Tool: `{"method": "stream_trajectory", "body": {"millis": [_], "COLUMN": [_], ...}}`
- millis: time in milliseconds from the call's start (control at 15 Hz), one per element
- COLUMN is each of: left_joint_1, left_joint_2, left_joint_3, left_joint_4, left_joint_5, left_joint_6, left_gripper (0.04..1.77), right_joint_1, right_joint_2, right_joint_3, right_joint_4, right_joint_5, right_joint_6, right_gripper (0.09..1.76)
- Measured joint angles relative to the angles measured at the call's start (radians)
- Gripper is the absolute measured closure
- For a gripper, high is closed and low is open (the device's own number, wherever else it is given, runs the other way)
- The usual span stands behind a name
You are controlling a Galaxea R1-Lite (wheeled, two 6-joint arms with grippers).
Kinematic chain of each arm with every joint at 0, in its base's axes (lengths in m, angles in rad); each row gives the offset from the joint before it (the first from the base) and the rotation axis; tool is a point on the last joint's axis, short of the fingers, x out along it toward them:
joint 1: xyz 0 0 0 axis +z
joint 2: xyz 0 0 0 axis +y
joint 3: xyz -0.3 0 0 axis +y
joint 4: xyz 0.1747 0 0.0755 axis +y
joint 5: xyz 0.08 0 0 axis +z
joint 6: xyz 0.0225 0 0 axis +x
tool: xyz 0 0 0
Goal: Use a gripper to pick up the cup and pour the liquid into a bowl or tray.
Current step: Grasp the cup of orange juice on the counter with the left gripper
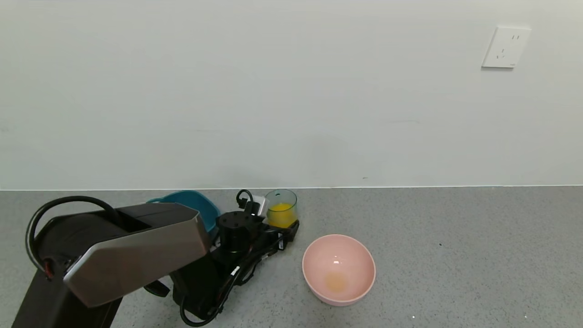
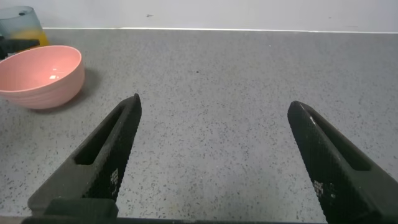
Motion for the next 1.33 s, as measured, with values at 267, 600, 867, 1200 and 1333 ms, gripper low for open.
{"method": "stream_trajectory", "body": {"millis": [267, 600, 867, 1200, 1333], "left_joint_1": [0.0, -0.001, -0.005, -0.013, -0.015], "left_joint_2": [0.031, 0.043, 0.043, 0.058, 0.066], "left_joint_3": [-0.023, -0.051, -0.065, -0.097, -0.113], "left_joint_4": [-0.003, 0.009, 0.011, 0.014, 0.015], "left_joint_5": [0.017, 0.043, 0.043, 0.058, 0.061], "left_joint_6": [0.003, 0.004, 0.005, 0.013, 0.016], "left_gripper": [0.09, 0.09, 0.09, 0.09, 0.09], "right_joint_1": [0.0, 0.0, 0.0, 0.0, 0.0], "right_joint_2": [0.0, 0.0, 0.0, 0.0, 0.0], "right_joint_3": [0.0, 0.0, 0.0, 0.0, 0.0], "right_joint_4": [0.0, 0.0, 0.0, 0.0, 0.0], "right_joint_5": [0.0, 0.0, 0.0, 0.0, 0.0], "right_joint_6": [0.0, 0.0, 0.0, 0.0, 0.0], "right_gripper": [0.14, 0.14, 0.14, 0.14, 0.14]}}
